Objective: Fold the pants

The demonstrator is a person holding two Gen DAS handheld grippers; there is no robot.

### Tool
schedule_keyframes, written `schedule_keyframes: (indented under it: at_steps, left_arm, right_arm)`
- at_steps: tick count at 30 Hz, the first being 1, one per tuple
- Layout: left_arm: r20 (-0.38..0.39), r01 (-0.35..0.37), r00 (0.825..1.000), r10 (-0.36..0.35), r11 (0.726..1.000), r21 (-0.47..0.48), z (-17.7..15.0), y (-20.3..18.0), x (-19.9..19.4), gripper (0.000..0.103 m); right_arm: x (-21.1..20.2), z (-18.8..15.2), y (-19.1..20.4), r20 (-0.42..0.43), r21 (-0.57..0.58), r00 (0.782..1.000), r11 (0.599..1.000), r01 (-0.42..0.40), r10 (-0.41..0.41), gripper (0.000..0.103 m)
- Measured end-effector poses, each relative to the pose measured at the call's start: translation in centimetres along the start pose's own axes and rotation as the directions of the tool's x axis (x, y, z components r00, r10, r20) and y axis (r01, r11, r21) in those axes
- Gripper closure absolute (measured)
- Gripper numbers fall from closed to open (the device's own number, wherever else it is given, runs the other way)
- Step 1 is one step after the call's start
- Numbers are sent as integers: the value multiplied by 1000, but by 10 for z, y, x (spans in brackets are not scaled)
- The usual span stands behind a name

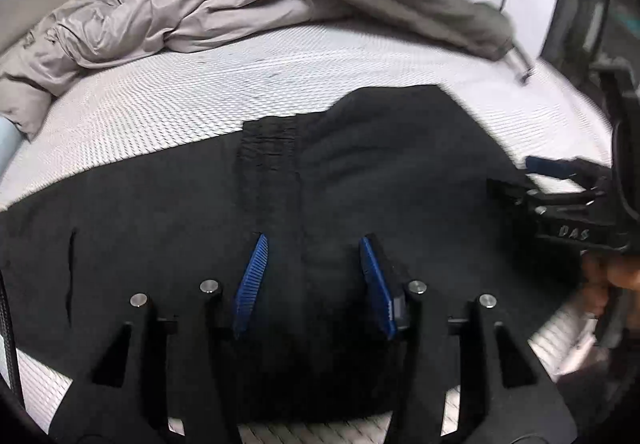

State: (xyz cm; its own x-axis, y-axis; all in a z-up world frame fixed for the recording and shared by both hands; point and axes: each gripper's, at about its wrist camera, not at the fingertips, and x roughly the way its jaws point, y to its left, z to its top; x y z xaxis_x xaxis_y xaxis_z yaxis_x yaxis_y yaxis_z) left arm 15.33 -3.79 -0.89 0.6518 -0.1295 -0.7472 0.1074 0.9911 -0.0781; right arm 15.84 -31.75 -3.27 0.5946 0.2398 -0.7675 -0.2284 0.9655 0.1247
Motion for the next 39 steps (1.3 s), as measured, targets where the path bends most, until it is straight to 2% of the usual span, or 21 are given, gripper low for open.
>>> schedule_keyframes:
  at_steps: [2, 3, 4, 5, 6, 8, 10, 12, 14, 15, 21, 24, 26, 28, 29, 32, 33, 35, 37, 38, 39]
  left_arm:
    - [-6, 28, 1000, -28, 1000, 10, -8, -3, -4, 54]
    - [-36, 39, 999, -38, 999, 25, -13, -6, 0, 54]
    - [-54, 32, 998, -30, 999, 30, -16, -6, 4, 54]
    - [-57, 26, 998, -24, 999, 30, -19, -4, 6, 54]
    - [-59, 35, 998, -33, 999, 30, -21, -1, 7, 54]
    - [-61, 19, 998, -16, 999, 49, -26, 3, -2, 54]
    - [-50, -48, 997, 51, 997, 68, -31, 6, -11, 52]
    - [-47, -27, 998, 30, 997, 72, -37, 11, -19, 52]
    - [-47, -29, 998, 33, 996, 85, -46, 15, -24, 50]
    - [-51, -44, 998, 49, 995, 90, -52, 17, -26, 45]
    - [-42, 23, 999, -24, 1000, -13, -70, 49, -54, 36]
    - [4, -46, 999, 47, 992, -122, -77, 83, -89, 34]
    - [24, -64, 997, 71, 978, -199, -83, 112, -106, 28]
    - [30, -104, 993, 118, 950, -294, -92, 148, -120, 24]
    - [12, -134, 989, 147, 925, -357, -97, 171, -123, 24]
    - [-60, -175, 984, 170, 813, -555, -115, 236, -118, 26]
    - [-81, -172, 984, 156, 762, -625, -121, 259, -112, 34]
    - [-51, -114, 993, 111, 699, -706, -128, 289, -106, 37]
    - [-3, -62, 996, 93, 643, -763, -130, 312, -104, 44]
    - [6, -54, 996, 94, 626, -778, -128, 320, -103, 48]
    - [9, -54, 995, 99, 611, -790, -127, 327, -102, 60]
  right_arm:
    - [-13, -15, 8, 26, -32, 997, 997, -67, 67, 20]
    - [-17, -23, 17, 16, -70, 991, 989, -134, 136, 20]
    - [-17, -27, 19, -2, -93, 987, 983, -160, 160, 20]
    - [-11, -35, 28, -40, -142, 988, 978, -153, 149, 20]
    - [-10, -46, 35, -50, -182, 994, 978, -104, 96, 20]
    - [-7, -46, 29, -41, -199, 997, 977, -71, 64, 20]
    - [-9, -41, 17, -37, -160, 999, 987, -26, 20, 20]
    - [-15, -48, -1, -21, -140, 999, 989, 36, -39, 17]
    - [-17, -53, -21, -45, -78, 999, 997, 3, -7, 17]
    - [-19, -55, -27, -45, -58, 999, 998, -3, 1, 17]
    - [-17, -55, -59, -67, 17, 997, 999, -42, 43, 16]
    - [-13, -48, -53, -68, 1, 998, 1000, -11, 11, 12]
    - [-9, -46, -55, -68, -9, 998, 1000, -7, 6, 11]
    - [-9, -48, -55, -70, -2, 998, 1000, -4, 4, 10]
    - [-10, -49, -56, -70, 3, 998, 1000, -6, 6, 10]
    - [-10, -45, -53, -65, 20, 998, 1000, -12, 13, 10]
    - [-13, -46, -53, -61, 23, 998, 1000, -22, 23, 10]
    - [-20, -49, -49, -60, 7, 997, 998, -58, 58, 10]
    - [-20, -51, -42, -56, -26, 997, 998, -62, 60, 10]
    - [-19, -52, -38, -56, -42, 997, 997, -60, 57, 10]
    - [-19, -53, -35, -54, -52, 997, 997, -61, 58, 10]
